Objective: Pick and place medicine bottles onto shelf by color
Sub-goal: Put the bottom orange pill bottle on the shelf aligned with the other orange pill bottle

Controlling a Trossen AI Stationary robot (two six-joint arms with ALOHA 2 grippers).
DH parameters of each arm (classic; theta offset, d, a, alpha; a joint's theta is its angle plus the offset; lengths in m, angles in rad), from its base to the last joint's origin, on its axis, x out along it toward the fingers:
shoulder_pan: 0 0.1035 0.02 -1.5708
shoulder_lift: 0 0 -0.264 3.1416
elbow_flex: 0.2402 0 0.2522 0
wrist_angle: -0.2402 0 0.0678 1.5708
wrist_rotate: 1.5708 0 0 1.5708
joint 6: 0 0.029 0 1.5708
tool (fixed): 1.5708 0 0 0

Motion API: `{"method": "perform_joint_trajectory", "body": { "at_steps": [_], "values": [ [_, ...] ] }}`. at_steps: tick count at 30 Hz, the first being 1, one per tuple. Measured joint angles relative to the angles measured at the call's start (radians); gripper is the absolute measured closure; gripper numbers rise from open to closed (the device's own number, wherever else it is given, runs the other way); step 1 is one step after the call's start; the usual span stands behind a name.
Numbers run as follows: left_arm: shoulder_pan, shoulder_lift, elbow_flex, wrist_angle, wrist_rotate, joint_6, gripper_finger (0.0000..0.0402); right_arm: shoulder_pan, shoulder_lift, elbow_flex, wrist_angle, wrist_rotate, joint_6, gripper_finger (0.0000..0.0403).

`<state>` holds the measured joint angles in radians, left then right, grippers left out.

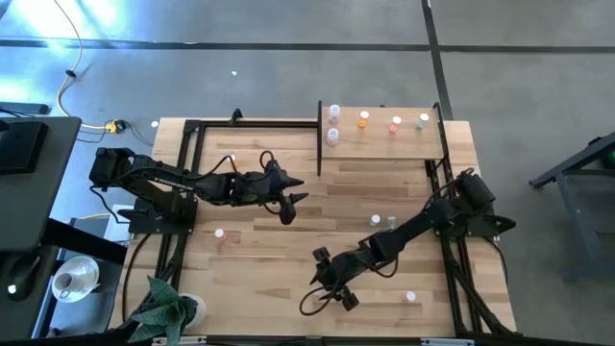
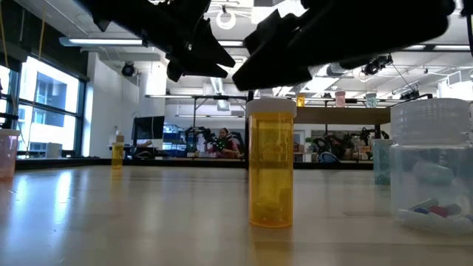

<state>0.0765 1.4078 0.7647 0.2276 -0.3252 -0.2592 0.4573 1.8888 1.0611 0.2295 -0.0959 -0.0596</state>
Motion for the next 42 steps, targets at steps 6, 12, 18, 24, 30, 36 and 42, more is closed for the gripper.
{"method": "perform_joint_trajectory", "body": {
  "at_steps": [6, 12, 18, 24, 30, 36, 42],
  "values": [
    [0.0, 0.0, 0.0, 0.0, 0.0, 0.0, 0.0218, -0.009, 0.022, 0.0, 0.016, -0.012, 0.017, 0.0185],
    [0.0, 0.0, 0.0, -0.001, 0.0, 0.0, 0.0218, -0.013, 0.042, 0.0, 0.023, -0.036, 0.018, 0.0185],
    [0.0, 0.0, 0.0, -0.002, 0.0, 0.0, 0.0218, -0.013, 0.042, 0.0, 0.022, -0.04, 0.018, 0.0187],
    [0.0, 0.0, 0.0, -0.002, 0.0, 0.0, 0.0218, -0.012, 0.042, 0.0, 0.02, -0.08, 0.018, 0.0205],
    [0.0, 0.0, 0.0, -0.002, 0.0, 0.0, 0.0218, -0.012, 0.043, 0.0, 0.021, -0.08, 0.017, 0.021],
    [0.0, 0.0, 0.0, -0.002, 0.0, 0.0, 0.0218, -0.013, 0.056, -0.001, 0.024, -0.071, 0.014, 0.021],
    [0.001, 0.0, 0.0, -0.004, 0.0, 0.001, 0.0218, -0.013, 0.058, 0.0, 0.04, -0.071, 0.002, 0.0211]
  ]
}}
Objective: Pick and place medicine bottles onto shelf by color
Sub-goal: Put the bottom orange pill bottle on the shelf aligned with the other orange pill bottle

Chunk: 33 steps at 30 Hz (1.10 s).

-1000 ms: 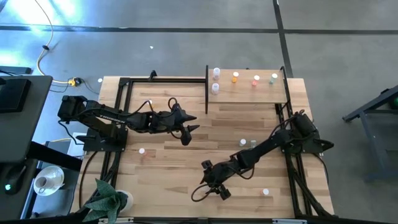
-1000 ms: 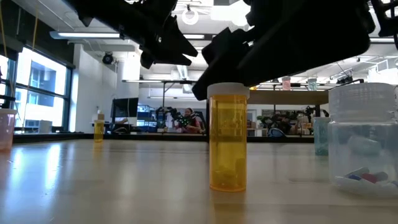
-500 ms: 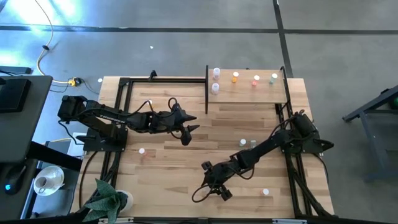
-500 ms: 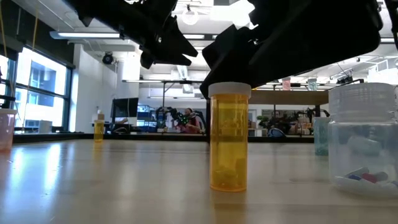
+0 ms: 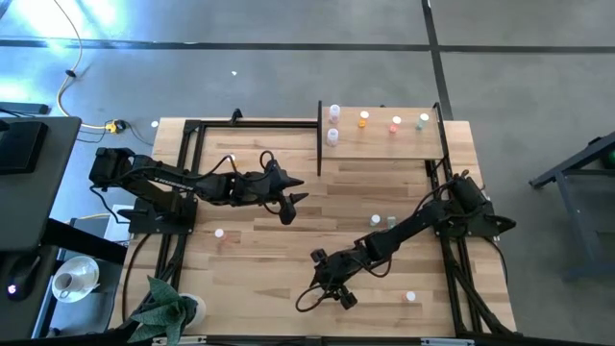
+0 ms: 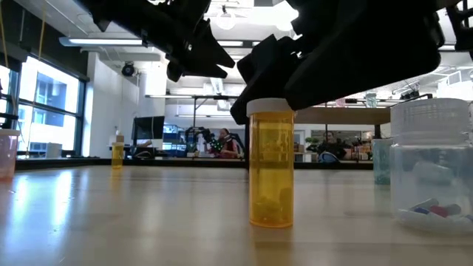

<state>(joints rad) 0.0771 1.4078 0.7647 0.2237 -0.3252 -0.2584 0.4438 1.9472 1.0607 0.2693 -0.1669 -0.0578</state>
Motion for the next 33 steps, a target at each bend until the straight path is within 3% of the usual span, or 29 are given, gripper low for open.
{"method": "perform_joint_trajectory", "body": {
  "at_steps": [5, 12, 18, 25, 28, 33],
  "values": [
    [0.0, 0.0, 0.0, -0.002, 0.0, 0.0, 0.0218, -0.005, 0.0, 0.0, -0.002, 0.006, -0.002, 0.0218],
    [0.001, 0.0, 0.0, -0.002, 0.0, 0.0, 0.0218, -0.008, 0.0, 0.0, -0.003, 0.001, -0.003, 0.0269],
    [0.001, 0.0, 0.0, -0.003, 0.0, 0.0, 0.0218, -0.012, -0.006, 0.0, -0.01, -0.007, -0.018, 0.0285],
    [0.001, 0.0, 0.0, -0.026, 0.0, 0.0, 0.0218, -0.012, -0.11, 0.0, -0.102, 0.014, -0.048, 0.0297],
    [0.001, 0.0, 0.0, -0.025, 0.0, 0.0, 0.0218, -0.009, -0.19, 0.0, -0.164, 0.073, -0.061, 0.0298],
    [0.001, 0.0, 0.0, -0.025, 0.0, 0.0, 0.0218, 0.014, -0.325, 0.0, -0.292, 0.277, -0.142, 0.0298]
  ]
}}
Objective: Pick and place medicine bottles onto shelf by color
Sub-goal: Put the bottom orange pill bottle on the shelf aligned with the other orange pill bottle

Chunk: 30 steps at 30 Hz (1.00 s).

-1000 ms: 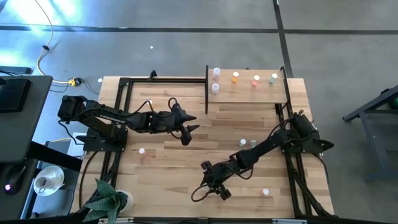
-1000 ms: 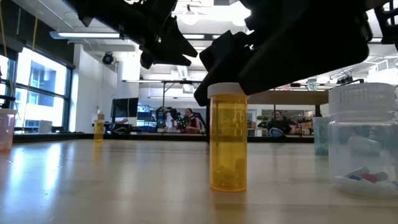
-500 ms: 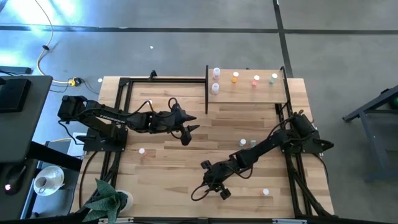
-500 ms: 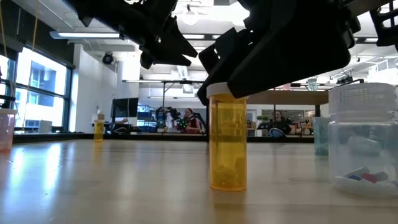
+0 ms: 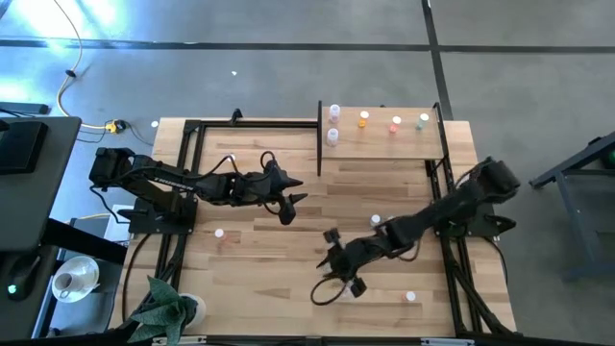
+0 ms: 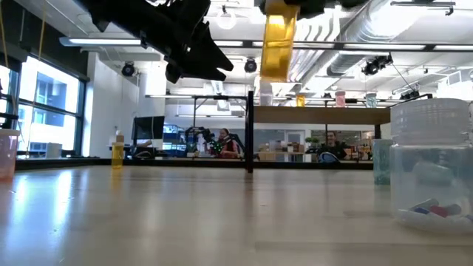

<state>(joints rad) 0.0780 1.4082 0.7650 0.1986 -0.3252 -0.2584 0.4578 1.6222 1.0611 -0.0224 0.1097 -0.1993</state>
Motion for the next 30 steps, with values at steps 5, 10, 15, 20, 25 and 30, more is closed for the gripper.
{"method": "perform_joint_trajectory", "body": {
  "at_steps": [5, 10, 15, 20, 25, 30],
  "values": [
    [0.0, 0.0, 0.0, 0.001, 0.0, 0.0, 0.0218, 0.0, -0.153, 0.0, -0.108, 0.201, -0.047, 0.0299],
    [0.0, 0.0, 0.0, 0.001, 0.0, 0.0, 0.0218, -0.022, -0.314, 0.0, -0.173, 0.425, -0.102, 0.0299],
    [0.0, 0.0, 0.0, 0.001, 0.0, 0.0, 0.0218, -0.089, -0.47, 0.0, -0.197, 0.567, -0.124, 0.0299],
    [0.0, 0.0, 0.0, 0.001, 0.0, 0.0, 0.0218, -0.178, -0.607, 0.0, -0.206, 0.673, -0.107, 0.0299],
    [0.0, 0.0, 0.0, 0.001, 0.0, 0.0, 0.0218, -0.289, -0.715, -0.033, -0.223, 0.682, -0.024, 0.0299],
    [0.0, 0.0, 0.0, 0.001, 0.0, -0.001, 0.0218, -0.422, -0.774, -0.122, -0.231, 0.664, 0.092, 0.0299]
  ]
}}
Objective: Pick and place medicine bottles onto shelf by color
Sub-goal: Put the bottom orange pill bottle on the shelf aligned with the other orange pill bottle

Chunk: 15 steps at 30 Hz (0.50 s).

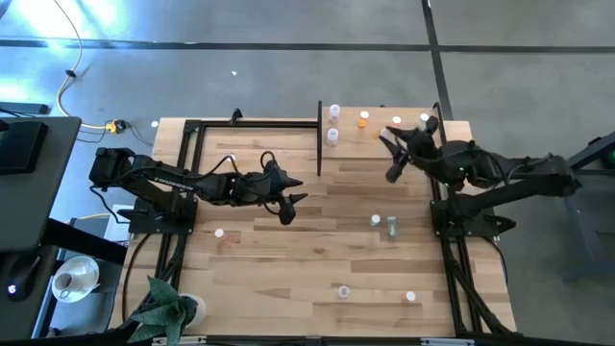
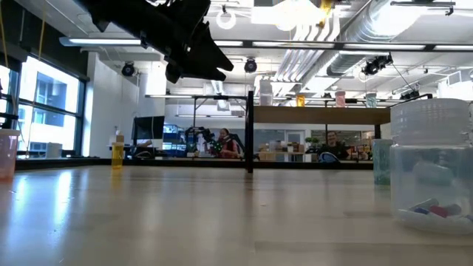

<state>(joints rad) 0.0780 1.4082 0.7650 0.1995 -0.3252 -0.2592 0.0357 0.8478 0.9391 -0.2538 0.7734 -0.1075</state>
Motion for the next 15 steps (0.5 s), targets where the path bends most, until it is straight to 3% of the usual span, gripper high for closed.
{"method": "perform_joint_trajectory", "body": {
  "at_steps": [3, 7, 15],
  "values": [
    [0.0, 0.0, 0.0, 0.0, 0.0, 0.0, 0.0218, -0.086, -0.004, -0.062, 0.0, -0.032, 0.071, 0.0299],
    [0.0, 0.0, 0.0, 0.0, 0.0, -0.002, 0.0218, -0.21, 0.021, -0.119, 0.008, -0.182, 0.155, 0.0299],
    [0.0, 0.0, 0.0, 0.0, 0.0, -0.002, 0.0218, -0.394, 0.148, -0.132, 0.04, -0.375, 0.231, 0.0299]
  ]
}}
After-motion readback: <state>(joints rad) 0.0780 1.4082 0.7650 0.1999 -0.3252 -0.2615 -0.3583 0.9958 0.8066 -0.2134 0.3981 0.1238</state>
